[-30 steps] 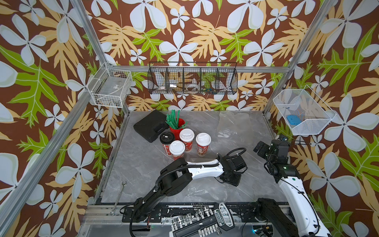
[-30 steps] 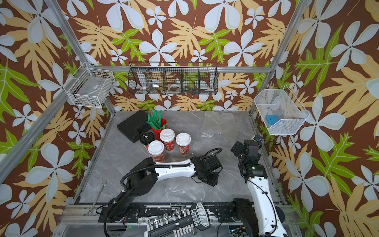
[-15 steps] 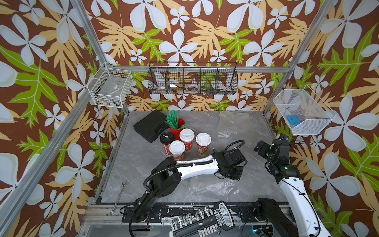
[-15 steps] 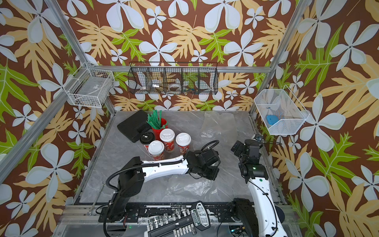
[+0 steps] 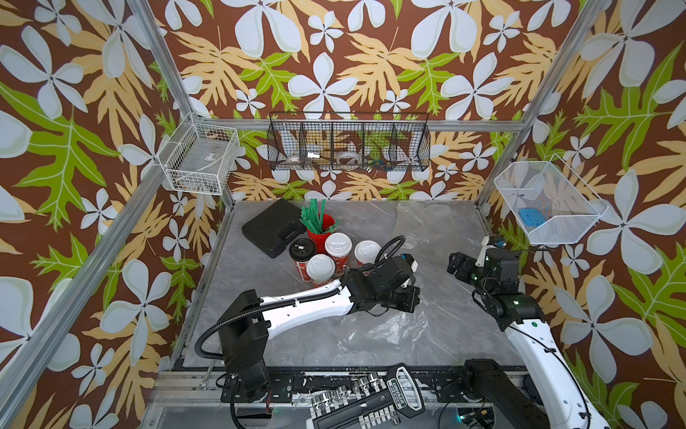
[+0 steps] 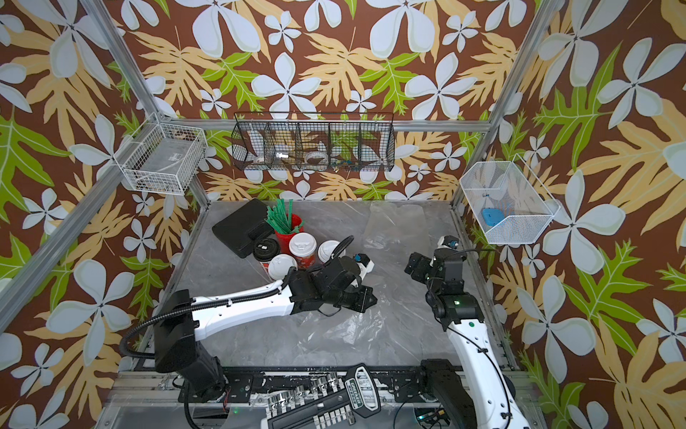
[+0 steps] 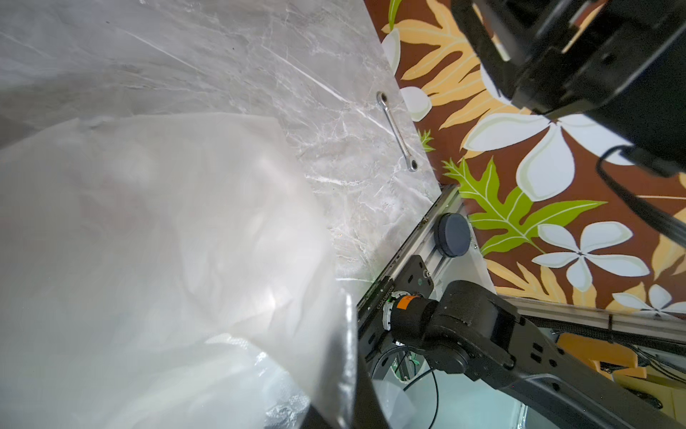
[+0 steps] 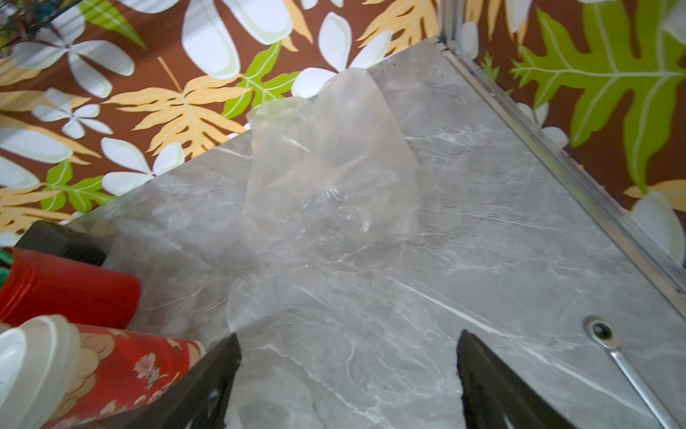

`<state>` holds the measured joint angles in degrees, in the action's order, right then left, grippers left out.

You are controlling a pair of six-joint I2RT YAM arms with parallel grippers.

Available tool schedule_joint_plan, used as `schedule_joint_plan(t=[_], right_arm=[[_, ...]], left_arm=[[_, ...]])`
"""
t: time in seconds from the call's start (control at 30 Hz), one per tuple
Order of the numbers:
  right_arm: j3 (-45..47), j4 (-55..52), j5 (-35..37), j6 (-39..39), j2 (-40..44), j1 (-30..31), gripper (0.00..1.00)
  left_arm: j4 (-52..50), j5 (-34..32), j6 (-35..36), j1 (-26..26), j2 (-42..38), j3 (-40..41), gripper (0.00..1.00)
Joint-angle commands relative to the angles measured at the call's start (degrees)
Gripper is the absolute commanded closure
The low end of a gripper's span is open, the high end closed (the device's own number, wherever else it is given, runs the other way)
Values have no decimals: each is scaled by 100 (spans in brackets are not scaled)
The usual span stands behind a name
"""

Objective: Pack milk tea into plastic carrier bags
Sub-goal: Pick up the plastic carrier bag from the center of the board, then pick up the milk tea cup at the center of the board.

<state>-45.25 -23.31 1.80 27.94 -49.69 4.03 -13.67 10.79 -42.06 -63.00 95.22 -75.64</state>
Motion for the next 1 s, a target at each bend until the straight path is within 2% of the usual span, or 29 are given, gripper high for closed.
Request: schedule_joint_plan(t=[0.0, 0.4, 0.43, 0.47, 0.7, 0.97], right_arm=[[-258, -192, 224, -153, -204, 449, 10], [-1903, -1034, 561, -777, -1868, 2663, 9], [-2030, -1128, 522, -819, -2001, 2775, 2], [-2132, -1189, 485, -847, -2106, 2852, 0], [-2830, -1398, 390, -955, -2700, 3287, 0], [-3793, -1820, 411, -1166, -3748, 3777, 0]], left_arm=[[584, 13, -134, 64, -284, 297, 100], [1099, -375, -346, 177, -1368, 1570, 100], [1172, -404, -391, 194, -1481, 1714, 100], [1219, -455, -428, 209, -1588, 1842, 100], [1513, -784, -657, 315, -2431, 2765, 100], [1613, -1130, -880, 398, -3251, 3489, 100]])
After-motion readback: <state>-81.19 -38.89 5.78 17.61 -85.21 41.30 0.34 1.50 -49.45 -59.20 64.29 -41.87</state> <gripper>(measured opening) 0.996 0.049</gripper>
